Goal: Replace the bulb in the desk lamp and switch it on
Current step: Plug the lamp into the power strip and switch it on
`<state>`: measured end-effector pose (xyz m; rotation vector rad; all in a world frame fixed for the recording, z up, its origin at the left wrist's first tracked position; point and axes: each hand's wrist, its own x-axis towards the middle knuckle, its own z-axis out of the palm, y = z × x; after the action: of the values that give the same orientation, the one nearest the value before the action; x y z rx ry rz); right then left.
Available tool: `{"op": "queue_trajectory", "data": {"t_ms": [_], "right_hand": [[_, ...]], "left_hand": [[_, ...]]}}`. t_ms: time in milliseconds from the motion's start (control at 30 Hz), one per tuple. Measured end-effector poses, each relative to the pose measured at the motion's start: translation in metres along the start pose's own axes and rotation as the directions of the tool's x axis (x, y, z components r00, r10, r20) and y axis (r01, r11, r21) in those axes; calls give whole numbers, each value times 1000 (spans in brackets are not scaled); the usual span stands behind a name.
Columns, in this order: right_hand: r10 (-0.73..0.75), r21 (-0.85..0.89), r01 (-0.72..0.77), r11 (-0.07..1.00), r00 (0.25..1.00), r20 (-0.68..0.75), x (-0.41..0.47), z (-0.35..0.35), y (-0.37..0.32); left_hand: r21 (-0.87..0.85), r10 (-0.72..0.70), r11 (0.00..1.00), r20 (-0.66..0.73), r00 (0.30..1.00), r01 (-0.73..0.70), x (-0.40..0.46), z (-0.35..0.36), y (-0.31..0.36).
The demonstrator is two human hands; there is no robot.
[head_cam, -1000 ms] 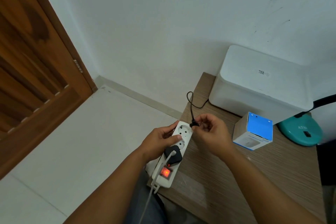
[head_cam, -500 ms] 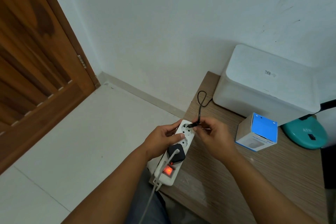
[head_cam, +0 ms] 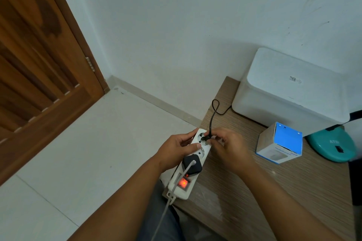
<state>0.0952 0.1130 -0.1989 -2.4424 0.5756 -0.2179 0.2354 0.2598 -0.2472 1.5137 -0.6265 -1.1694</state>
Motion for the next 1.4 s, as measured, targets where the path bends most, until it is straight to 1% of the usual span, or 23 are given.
{"op": "queue_trajectory", "data": {"t_ms": [133,300,467,667,833,967,1100,1300,1400], "right_hand": [[-41,-70,44,997,998,42,3,-4,-3],[-72,-92,77,993,996,54,4,-5,-5],[-63,-96,69,993,996,60,6,-5,-5],[-68,-147,78,986,995,76,8,-3,-4],[-52,-171,60,983,997,50,3,2,-4],[-15,-126,20,992,999,34,2,1,-5],[-1,-116,5,993,1000,29,3,2,-4],[100,-98,-96,991,994,33,11,7,-5],[114,-103,-108,989,992,58,12,5,-6]], "left_hand": [[13,4,1000,5,1000,-4,2,0,-1],[20,10,1000,9,1000,-10,3,-1,-3],[13,10,1000,10,1000,-10,4,0,-3],[20,9,1000,11,1000,-9,3,0,-3],[25,4,1000,12,1000,-4,3,0,-4],[44,-6,999,9,1000,5,3,0,-5],[57,-11,998,3,1000,11,3,0,-4],[69,-23,997,-9,1000,24,2,0,-2],[86,-34,996,-14,999,35,-1,1,4]]}}
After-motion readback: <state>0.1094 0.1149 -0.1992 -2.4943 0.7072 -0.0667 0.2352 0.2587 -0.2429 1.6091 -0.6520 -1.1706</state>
